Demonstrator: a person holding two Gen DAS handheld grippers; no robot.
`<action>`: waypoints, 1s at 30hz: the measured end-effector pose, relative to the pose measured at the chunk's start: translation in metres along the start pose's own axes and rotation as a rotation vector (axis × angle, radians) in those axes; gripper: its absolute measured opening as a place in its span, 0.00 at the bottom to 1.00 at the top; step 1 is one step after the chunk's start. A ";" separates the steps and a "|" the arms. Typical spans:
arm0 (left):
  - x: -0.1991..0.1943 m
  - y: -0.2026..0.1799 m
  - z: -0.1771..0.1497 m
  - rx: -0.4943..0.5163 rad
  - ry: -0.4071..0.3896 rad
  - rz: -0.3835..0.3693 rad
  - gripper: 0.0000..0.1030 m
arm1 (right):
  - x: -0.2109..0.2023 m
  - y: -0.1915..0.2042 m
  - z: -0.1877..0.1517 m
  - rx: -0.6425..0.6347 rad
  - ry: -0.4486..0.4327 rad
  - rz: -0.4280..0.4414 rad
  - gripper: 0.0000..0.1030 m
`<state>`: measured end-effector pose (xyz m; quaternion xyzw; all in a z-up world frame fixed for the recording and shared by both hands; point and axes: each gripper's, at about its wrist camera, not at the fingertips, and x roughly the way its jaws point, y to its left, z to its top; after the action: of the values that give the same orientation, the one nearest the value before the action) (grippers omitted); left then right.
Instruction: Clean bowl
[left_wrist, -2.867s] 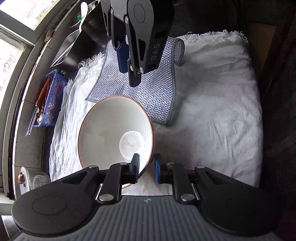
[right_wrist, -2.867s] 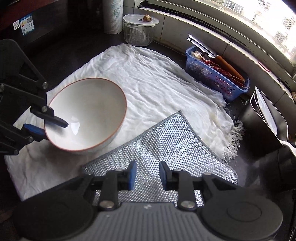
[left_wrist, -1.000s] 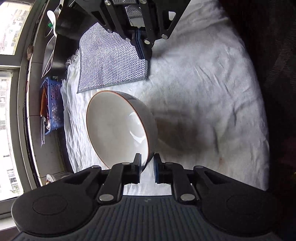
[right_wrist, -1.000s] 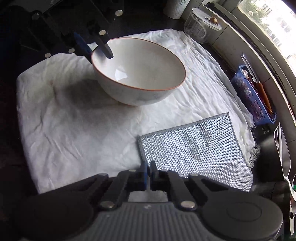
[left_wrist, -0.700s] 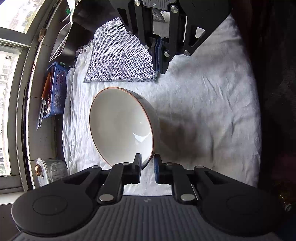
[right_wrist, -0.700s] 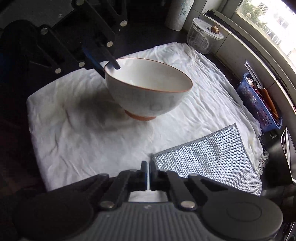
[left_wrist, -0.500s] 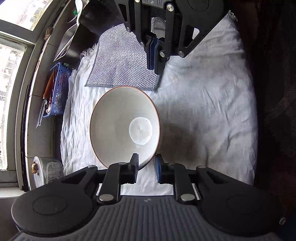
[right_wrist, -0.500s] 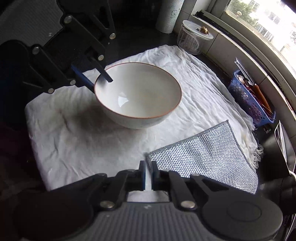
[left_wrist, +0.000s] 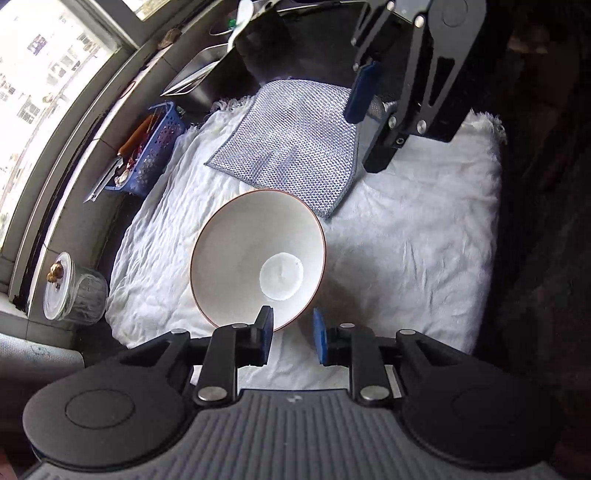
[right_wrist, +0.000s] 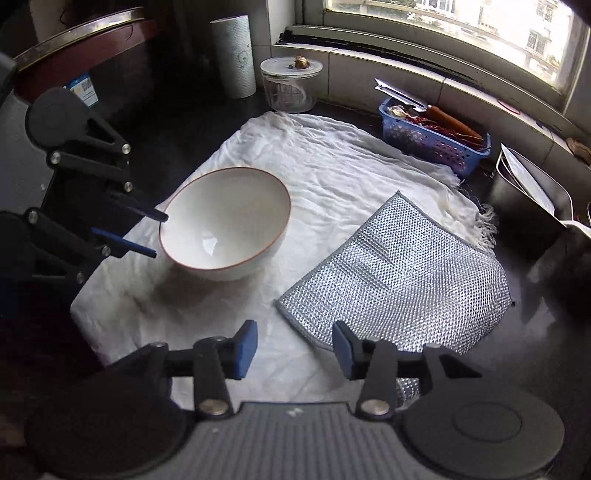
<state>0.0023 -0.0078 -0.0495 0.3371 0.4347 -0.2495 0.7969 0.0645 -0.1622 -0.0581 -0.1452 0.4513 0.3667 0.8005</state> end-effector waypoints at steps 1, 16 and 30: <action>-0.002 0.004 0.001 -0.058 -0.009 0.007 0.24 | -0.004 -0.003 -0.001 0.041 -0.006 -0.001 0.58; -0.046 0.024 0.009 -0.753 -0.176 0.279 0.72 | -0.055 -0.014 0.019 0.337 -0.034 -0.158 0.97; -0.071 0.018 0.009 -0.924 -0.246 0.223 0.73 | -0.081 -0.006 0.010 0.326 -0.069 -0.262 0.99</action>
<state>-0.0162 0.0048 0.0211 -0.0393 0.3639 0.0182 0.9304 0.0486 -0.1975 0.0141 -0.0585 0.4544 0.1863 0.8691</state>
